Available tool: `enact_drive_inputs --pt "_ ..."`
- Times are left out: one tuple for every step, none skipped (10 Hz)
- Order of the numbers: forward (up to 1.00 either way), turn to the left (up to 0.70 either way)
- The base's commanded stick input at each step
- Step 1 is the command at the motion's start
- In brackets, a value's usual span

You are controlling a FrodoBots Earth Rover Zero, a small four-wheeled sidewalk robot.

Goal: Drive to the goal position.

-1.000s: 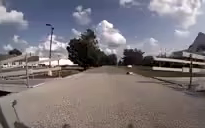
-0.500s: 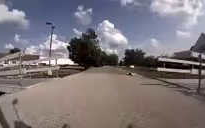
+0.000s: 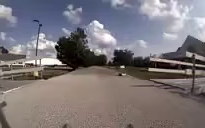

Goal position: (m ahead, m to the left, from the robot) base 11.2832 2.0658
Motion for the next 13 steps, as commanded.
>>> enact_drive_inputs --pt "0.70 0.00" --pt "0.70 0.00" --pt "0.70 0.00" --pt "0.70 0.00" --pt "0.70 0.00" --pt "0.70 0.00" --pt "0.70 0.23" --pt "0.70 0.34" --pt "0.70 0.35" --pt "0.70 0.25" --pt "0.70 0.05" --pt "0.70 0.00" --pt "0.70 0.00"
